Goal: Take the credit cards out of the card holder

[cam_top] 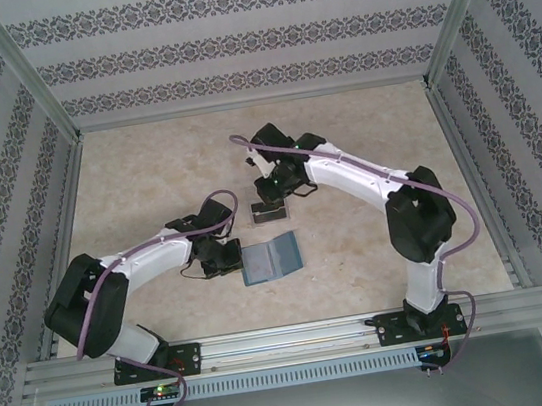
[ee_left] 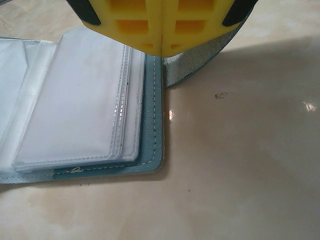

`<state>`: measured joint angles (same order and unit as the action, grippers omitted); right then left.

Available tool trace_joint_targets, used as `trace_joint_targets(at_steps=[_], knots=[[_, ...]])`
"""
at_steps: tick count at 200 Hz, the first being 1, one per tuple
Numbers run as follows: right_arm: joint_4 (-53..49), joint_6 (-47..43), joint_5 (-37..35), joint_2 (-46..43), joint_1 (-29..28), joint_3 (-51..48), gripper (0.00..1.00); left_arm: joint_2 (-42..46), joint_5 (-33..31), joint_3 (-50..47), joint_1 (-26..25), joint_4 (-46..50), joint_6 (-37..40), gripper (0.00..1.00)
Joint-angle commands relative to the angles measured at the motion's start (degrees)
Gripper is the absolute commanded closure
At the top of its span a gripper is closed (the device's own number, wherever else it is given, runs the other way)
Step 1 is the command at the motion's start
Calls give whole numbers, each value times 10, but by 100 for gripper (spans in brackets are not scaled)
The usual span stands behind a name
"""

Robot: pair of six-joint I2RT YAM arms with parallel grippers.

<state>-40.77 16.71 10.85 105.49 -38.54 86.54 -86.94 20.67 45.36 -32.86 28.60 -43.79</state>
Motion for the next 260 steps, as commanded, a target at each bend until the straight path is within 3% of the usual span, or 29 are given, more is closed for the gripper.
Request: trace_joint_targets(at_steps=[1, 21, 116, 194, 260], knots=[[61, 150, 103, -27, -5, -47, 86, -9, -10, 14, 8, 4, 18, 96], [101, 193, 145, -40, -19, -92, 88, -15, -10, 10, 7, 1, 20, 96], [201, 315, 105, -85, -87, -235, 81, -22, -2, -9, 8, -10, 26, 96], [239, 354, 119, -52, -109, -250, 69, -20, 9, -25, 8, -25, 25, 96], [236, 357, 129, -4, -126, -224, 70, -16, 8, -28, 8, -26, 25, 96]])
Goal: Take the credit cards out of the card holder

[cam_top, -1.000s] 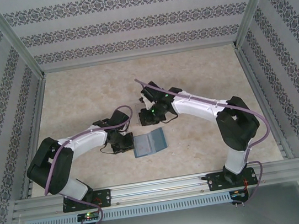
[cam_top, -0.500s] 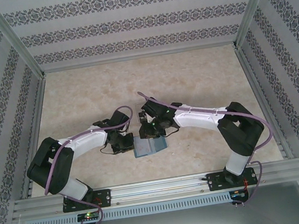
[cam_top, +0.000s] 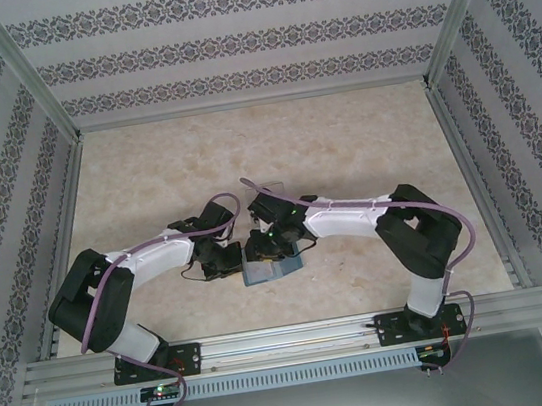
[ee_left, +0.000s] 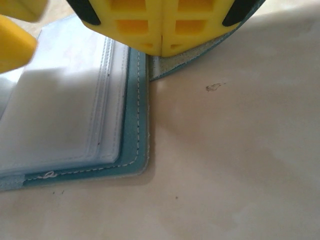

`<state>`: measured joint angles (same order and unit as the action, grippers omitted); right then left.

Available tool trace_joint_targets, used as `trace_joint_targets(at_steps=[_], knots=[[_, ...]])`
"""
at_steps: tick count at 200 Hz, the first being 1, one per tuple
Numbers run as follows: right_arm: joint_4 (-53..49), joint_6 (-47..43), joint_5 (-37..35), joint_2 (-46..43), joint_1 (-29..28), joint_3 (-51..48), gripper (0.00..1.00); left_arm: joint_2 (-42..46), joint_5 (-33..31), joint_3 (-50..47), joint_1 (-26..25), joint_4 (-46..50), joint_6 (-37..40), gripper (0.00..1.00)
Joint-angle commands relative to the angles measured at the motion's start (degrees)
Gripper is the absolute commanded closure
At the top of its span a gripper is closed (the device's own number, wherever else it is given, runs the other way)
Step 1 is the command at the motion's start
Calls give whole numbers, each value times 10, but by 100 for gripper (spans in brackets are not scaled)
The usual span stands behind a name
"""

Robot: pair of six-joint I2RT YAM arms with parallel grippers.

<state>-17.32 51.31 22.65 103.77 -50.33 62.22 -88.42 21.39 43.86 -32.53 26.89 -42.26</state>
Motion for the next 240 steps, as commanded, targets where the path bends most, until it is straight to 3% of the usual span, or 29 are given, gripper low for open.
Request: trace_joint_targets(at_steps=[1, 67, 240], knots=[[1, 11, 11, 13, -8, 19, 70, -1, 1, -13, 5, -9, 9, 96], [-8, 8, 7, 34, -14, 25, 72, -4, 4, -9, 4, -9, 11, 96], [-254, -70, -191, 36, -38, 109, 51, -17, 10, -2, 5, -12, 11, 96]])
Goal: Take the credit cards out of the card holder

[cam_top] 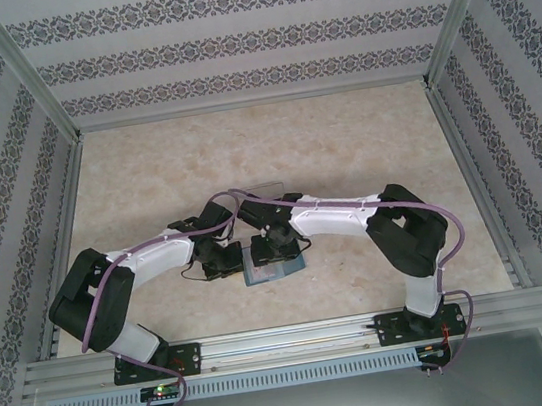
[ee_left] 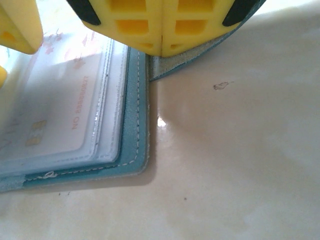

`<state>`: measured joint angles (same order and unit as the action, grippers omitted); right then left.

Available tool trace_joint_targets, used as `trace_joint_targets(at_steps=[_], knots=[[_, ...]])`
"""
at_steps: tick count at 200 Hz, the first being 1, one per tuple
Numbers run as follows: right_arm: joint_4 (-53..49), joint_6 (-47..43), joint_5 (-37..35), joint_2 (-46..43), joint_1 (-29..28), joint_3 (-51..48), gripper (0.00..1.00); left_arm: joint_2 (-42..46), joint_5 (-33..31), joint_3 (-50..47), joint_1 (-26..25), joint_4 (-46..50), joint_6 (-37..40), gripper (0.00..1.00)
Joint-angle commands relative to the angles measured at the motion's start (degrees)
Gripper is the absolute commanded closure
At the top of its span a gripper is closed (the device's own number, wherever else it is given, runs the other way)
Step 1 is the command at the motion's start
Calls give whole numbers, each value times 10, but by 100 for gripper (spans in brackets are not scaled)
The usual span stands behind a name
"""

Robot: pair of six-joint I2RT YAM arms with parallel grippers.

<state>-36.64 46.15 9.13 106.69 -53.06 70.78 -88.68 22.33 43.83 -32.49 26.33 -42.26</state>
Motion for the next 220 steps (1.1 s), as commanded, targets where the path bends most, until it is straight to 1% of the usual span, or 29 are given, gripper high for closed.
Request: trace_joint_targets(at_steps=[1, 11, 33, 153, 220], knots=[[-63, -19, -56, 7, -11, 24, 51, -14, 1, -1, 4, -6, 11, 96], [-73, -21, -65, 9, -13, 29, 49, -15, 1, -1, 4, -7, 11, 96], [-91, -26, -81, 13, -17, 39, 47, -16, 1, -1, 4, -7, 11, 96], [-161, -36, -161, -5, -21, 42, 47, -27, 4, 11, 4, -2, 14, 96], [-207, -39, -219, 7, -21, 44, 41, -39, 6, 18, 4, 3, 17, 96]])
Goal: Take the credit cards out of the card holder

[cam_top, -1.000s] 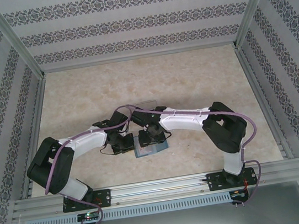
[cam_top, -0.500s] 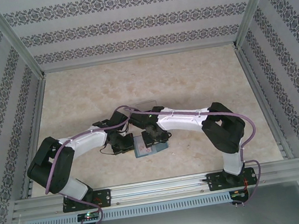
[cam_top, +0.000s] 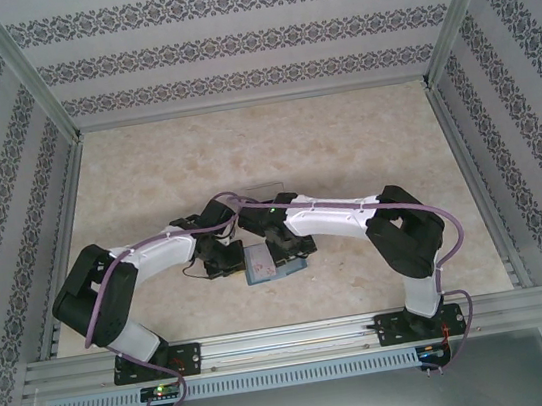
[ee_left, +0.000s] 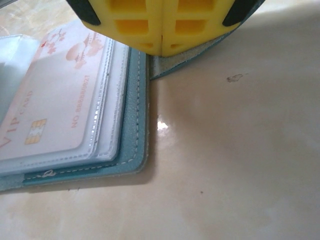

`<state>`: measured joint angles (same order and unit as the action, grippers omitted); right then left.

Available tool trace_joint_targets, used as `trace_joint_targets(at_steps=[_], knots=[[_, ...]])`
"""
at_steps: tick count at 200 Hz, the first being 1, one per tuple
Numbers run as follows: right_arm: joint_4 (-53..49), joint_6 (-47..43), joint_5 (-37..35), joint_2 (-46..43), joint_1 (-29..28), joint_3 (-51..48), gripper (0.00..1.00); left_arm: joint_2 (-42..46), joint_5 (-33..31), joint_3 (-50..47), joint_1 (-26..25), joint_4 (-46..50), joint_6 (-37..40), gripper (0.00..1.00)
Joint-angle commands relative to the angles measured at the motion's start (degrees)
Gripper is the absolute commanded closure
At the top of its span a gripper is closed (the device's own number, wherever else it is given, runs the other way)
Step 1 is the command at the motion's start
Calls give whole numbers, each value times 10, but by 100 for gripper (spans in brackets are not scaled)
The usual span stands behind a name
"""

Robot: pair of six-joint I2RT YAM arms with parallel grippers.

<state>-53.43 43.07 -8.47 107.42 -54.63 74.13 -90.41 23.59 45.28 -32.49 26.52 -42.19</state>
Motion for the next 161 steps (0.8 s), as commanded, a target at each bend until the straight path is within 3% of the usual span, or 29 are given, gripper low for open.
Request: trace_joint_targets(at_steps=[1, 115, 161], knots=[[-39, -9, -44, 0, -4, 10, 41, -21, -7, 3, 4, 1, 17, 96], [-62, -21, -69, -5, 8, 2, 43, -8, -6, 20, 4, 16, 17, 96], [-43, -29, -44, -41, 8, 5, 45, 4, 5, 57, 1, 40, 24, 96]])
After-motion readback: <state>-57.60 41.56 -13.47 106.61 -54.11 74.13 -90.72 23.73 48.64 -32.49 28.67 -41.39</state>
